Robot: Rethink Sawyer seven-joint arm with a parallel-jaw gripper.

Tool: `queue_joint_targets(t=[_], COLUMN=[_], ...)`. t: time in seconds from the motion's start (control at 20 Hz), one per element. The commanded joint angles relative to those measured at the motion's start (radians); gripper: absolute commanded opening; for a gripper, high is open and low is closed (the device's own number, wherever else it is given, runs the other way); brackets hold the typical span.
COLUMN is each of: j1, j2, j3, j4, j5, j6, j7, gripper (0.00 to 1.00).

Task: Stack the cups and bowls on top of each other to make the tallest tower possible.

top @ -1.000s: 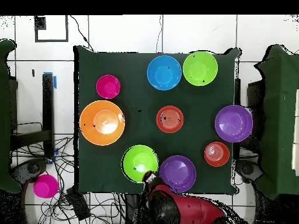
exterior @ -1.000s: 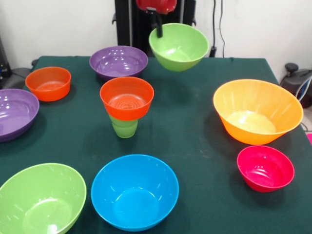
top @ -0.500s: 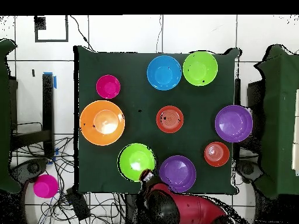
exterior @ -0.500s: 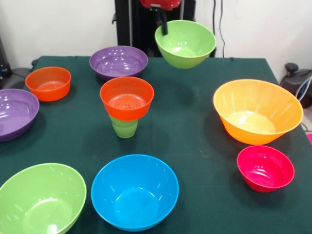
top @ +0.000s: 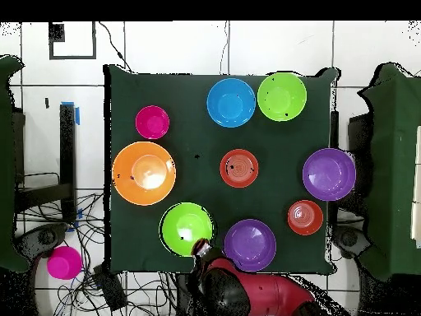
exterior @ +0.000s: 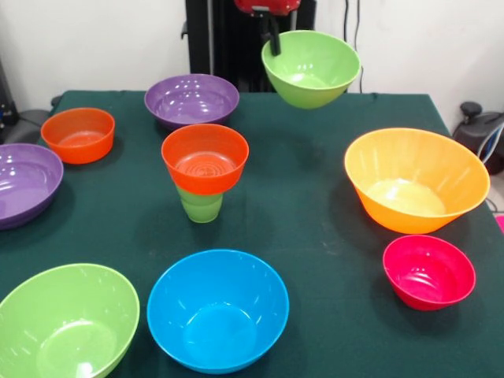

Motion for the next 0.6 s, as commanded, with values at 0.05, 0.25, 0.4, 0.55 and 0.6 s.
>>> queue_joint_targets(t=[0.05, 0.25, 0.4, 0.55, 0.6], j1=[-0.007, -0.028, -0.065, -0.107, -0.126], j2=[-0.053, -0.164, -0.234, -0.298, -0.315], j3=[0.117, 0.162, 0.214, 0.255, 0.272], j4=[-0.006, -0.029, -0.049, -0.067, -0.077], j5=[0.058, 0.072, 0.087, 0.101, 0.102], j6=[0.182, 0.292, 0.374, 0.446, 0.469], j7=[0.004, -0.088, -0.157, -0.222, -0.247], gripper=[0.0, 0.0, 0.0, 0.0, 0.0])
